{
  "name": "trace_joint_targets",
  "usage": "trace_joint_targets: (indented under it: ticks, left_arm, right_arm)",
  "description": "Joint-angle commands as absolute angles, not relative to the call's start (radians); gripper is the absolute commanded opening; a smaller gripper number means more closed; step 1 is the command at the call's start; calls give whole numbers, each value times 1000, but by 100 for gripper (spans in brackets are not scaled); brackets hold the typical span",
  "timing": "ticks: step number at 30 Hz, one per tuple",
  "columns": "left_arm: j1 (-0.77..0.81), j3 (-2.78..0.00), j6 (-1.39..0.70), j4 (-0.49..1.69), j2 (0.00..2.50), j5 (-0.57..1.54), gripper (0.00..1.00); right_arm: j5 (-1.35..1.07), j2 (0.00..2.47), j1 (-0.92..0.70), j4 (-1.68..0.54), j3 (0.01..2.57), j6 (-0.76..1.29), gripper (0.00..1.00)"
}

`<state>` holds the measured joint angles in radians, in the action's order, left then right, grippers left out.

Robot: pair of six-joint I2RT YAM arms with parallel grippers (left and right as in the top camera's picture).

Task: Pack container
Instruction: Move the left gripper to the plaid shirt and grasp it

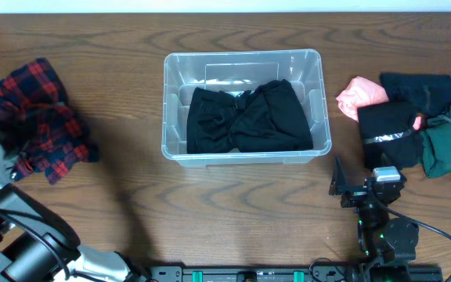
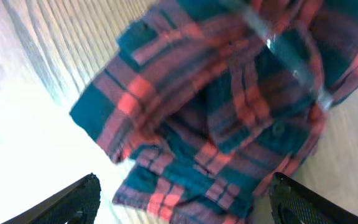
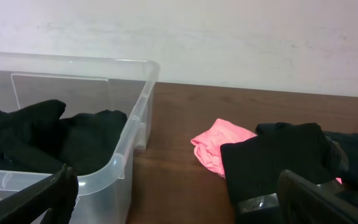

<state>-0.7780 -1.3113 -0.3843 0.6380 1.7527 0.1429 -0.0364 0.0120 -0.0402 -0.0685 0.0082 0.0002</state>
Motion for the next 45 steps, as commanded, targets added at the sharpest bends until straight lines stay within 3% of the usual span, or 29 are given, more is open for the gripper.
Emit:
trace_joint_targets:
  ticks: [1, 17, 33, 34, 37, 40, 45]
  left_arm:
    - [-850, -1311, -345, 620, 1767, 310, 87]
    - [-913, -1311, -128, 404, 1946, 438, 87]
    - [-904, -1311, -101, 247, 2117, 438, 87]
    - [-902, -1311, -102, 244, 2117, 438, 85]
    - [-895, -1311, -121, 231, 2117, 439, 61]
    - [-889, -1311, -185, 223, 2117, 439, 30]
    - [-876, -1313, -270, 220, 2101, 469, 8]
  right_arm:
    - [-33, 7, -27, -71, 6, 3, 99]
    - [-33, 7, -27, -71, 6, 3, 99]
    - [-33, 7, -27, -71, 6, 3, 99]
    - [-33, 7, -27, -71, 6, 3, 99]
    - [-33, 7, -27, -71, 6, 3, 99]
    - [-33, 7, -27, -71, 6, 3, 99]
    - [-33, 7, -27, -71, 6, 3, 99]
